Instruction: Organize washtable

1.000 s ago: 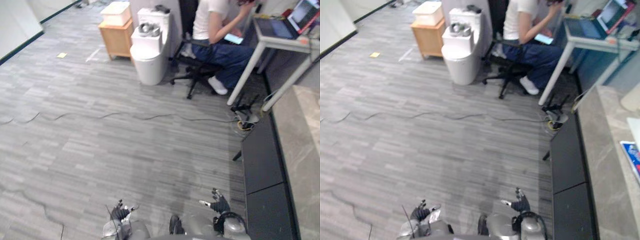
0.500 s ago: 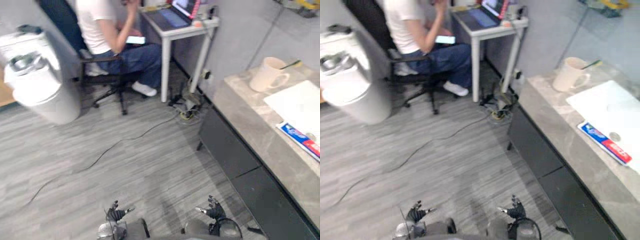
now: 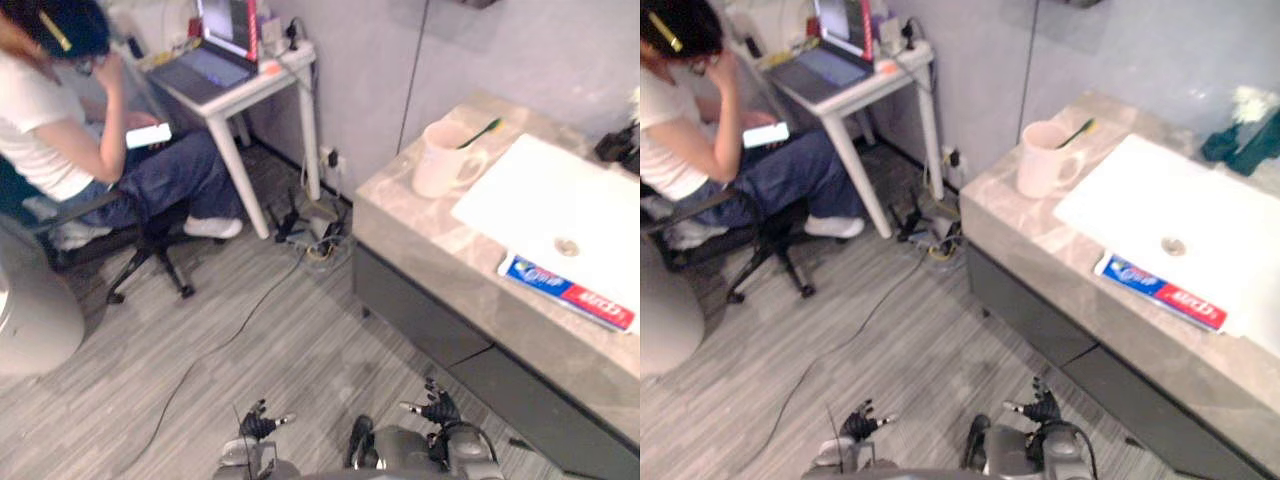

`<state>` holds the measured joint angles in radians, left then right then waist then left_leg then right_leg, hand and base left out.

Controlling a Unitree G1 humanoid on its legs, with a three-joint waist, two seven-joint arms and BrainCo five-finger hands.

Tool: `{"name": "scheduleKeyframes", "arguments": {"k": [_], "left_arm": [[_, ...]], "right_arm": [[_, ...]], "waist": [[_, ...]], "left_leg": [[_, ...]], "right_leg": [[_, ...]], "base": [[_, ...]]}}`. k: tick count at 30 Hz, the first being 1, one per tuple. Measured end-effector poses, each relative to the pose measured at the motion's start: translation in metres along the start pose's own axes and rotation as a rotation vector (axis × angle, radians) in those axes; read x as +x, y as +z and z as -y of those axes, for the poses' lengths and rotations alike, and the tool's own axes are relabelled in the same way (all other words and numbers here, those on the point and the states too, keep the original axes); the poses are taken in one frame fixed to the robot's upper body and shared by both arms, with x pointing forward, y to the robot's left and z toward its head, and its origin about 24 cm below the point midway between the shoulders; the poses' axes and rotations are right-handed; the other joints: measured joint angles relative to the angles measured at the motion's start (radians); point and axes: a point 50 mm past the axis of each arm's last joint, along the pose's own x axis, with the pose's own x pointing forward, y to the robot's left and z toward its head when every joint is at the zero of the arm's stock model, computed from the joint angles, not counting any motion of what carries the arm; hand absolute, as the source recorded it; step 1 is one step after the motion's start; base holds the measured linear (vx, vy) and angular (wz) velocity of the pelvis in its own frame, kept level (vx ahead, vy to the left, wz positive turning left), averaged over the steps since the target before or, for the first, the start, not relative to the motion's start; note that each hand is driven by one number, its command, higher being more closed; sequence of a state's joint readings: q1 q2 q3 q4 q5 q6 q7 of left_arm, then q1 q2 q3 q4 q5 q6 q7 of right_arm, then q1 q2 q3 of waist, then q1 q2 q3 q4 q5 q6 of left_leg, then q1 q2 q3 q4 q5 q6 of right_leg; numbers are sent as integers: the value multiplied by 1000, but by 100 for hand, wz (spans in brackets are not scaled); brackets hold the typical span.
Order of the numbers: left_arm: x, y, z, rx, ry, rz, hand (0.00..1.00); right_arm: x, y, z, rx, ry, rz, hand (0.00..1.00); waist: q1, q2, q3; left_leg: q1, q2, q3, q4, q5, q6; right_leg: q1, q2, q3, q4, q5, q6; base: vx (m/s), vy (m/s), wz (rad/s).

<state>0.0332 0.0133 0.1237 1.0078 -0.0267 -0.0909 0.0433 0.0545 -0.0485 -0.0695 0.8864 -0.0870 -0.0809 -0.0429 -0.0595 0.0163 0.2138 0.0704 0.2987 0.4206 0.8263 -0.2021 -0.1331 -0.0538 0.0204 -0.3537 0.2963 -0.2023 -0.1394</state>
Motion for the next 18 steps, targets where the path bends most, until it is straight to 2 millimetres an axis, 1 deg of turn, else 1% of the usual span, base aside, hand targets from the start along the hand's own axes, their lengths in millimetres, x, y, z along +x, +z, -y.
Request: {"name": "scheduleKeyframes", "arguments": {"k": [1, 2, 3, 4, 5, 7, 8, 9, 10, 11, 12, 13, 14, 15, 16, 17, 18], "left_arm": [[0, 1, 0, -3, 1, 6, 0], [1, 5, 2, -5, -5, 20, 0], [1, 7, 4, -8, -9, 27, 0], [2, 11, 7, -12, -14, 42, 0], [2, 12, 8, -16, -15, 46, 0], [2, 13, 10, -19, -19, 53, 0], [1, 13, 10, -20, -20, 51, 0], [1, 12, 12, -24, -25, 48, 0], [1, 11, 13, -25, -26, 48, 0], [1, 12, 14, -28, -28, 48, 0], [1, 12, 12, -25, -24, 47, 0], [1, 12, 12, -24, -23, 48, 0], [1, 11, 11, -23, -23, 41, 0], [1, 11, 11, -24, -22, 42, 0], [1, 10, 10, -27, -19, 38, 0], [1, 8, 7, -41, -7, 28, 0], [1, 6, 5, -46, 0, 23, 0]], "right_arm": [[0, -1, 0, 3, -1, -2, 0], [-1, -3, 1, 4, -5, -10, 0], [-2, -5, 2, 5, -9, -16, 0], [-3, -7, 4, 14, -18, -25, 0], [-3, -7, 4, 21, -20, -28, 0], [-3, -10, 5, 28, -29, -36, 0], [-3, -10, 6, 28, -30, -38, 0], [-4, -12, 6, 28, -34, -42, 0], [-5, -13, 6, 28, -36, -45, 0], [-6, -16, 3, 34, -32, -56, 0], [-8, -20, -2, 54, -26, -64, 0], [-9, -22, -4, 62, -23, -71, 0], [-10, -24, -7, 73, -19, -81, 0], [-10, -25, -7, 71, -19, -87, 0], [-10, -25, -7, 69, -18, -87, 0], [-10, -25, -7, 67, -17, -88, 0], [-10, -26, -6, 63, -16, -91, 0]], "waist": [[5, -5, 2], [10, -13, 4], [15, -14, 2], [24, -15, 2], [25, -15, 2], [27, -15, 2], [27, -13, 0], [33, -4, -7], [38, -2, -9], [46, -14, -26], [42, -40, -47], [42, -50, -53], [47, -60, -59], [57, -61, -60], [61, -60, -59], [71, -50, -54], [72, -50, -54]], "left_leg": [[-20, -2, -9, 9, -3, 6], [-61, -8, -11, -15, -12, 21], [-77, -17, -15, -48, -15, 25], [-122, -45, -53, -137, -24, 41], [-147, -75, -99, -213, -25, 43], [-163, -147, -262, -428, -21, 38], [-162, -159, -295, -477, -17, 35], [-159, -160, -311, -546, 5, 34], [-153, -158, -305, -550, 50, 43], [-128, -162, -267, -556, 66, 46], [-111, -176, -226, -574, 58, 59], [-109, -179, -208, -575, 52, 68], [-97, -181, -161, -580, 44, 81], [-66, -179, -112, -600, 38, 91], [-45, -178, -89, -613, 37, 92], [-6, -177, -50, -630, 38, 92], [26, -177, -26, -640, 37, 92]], "right_leg": [[15, 1, 17, -4, -4, 4], [33, 3, 59, -14, -8, 9], [37, 3, 84, -15, -9, 12], [40, 4, 135, -17, -11, 17], [45, 5, 169, -18, -15, 24], [65, 7, 264, -16, -32, 54], [67, 9, 287, -16, -35, 63], [68, 19, 337, -7, -47, 83], [68, 24, 363, 0, -52, 92], [75, 14, 412, 8, -60, 112], [72, -4, 439, -9, -56, 127], [72, -10, 450, -19, -52, 134], [70, -20, 470, -36, -36, 161], [67, -25, 470, -31, -18, 192], [63, -27, 462, -17, -12, 203], [44, -38, 421, 36, -10, 228], [16, -66, 330, 102, -17, 241]], "base": [[297, -59, -99], [188, -28, -83], [224, 21, -113], [173, 51, -107], [265, 109, -131], [251, 181, -124], [215, 203, -127], [182, 214, -107], [248, 288, -136], [369, 366, -113], [309, 299, -98], [316, 322, -77], [174, 234, -86], [149, 213, -96], [101, 174, -105], [69, 129, -94], [56, 108, -82]]}}
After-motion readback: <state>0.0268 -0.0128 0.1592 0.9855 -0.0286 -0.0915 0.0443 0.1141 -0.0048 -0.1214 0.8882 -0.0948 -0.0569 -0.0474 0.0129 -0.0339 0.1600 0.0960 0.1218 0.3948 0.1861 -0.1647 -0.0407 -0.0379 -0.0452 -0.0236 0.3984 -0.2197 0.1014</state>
